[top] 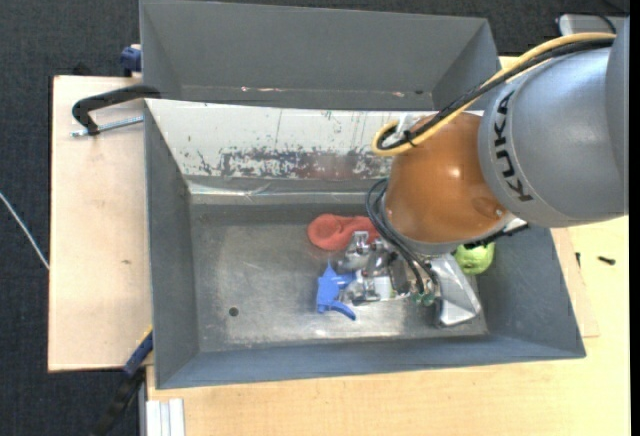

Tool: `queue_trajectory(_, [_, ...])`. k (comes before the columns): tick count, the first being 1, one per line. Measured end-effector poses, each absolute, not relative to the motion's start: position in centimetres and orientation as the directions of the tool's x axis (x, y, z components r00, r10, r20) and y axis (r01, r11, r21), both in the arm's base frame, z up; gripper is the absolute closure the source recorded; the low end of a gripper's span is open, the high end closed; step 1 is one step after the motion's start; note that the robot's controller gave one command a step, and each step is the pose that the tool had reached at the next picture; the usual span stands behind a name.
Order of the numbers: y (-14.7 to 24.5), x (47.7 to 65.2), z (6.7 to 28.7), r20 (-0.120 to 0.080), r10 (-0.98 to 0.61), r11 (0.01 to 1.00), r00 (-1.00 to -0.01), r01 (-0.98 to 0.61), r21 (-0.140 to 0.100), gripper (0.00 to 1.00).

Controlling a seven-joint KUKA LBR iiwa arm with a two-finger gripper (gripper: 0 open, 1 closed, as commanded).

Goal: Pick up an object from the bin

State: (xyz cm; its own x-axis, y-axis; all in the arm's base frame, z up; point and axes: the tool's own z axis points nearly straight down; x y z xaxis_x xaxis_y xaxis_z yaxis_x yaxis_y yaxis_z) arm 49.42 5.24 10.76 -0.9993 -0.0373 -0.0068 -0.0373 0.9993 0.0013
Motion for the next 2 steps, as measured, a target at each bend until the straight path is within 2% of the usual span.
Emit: queue_trajectory(2, [5.3,49.3,12.4,-0.002,-0.037,0.999,-0.999,-0.037,0.001,1.0])
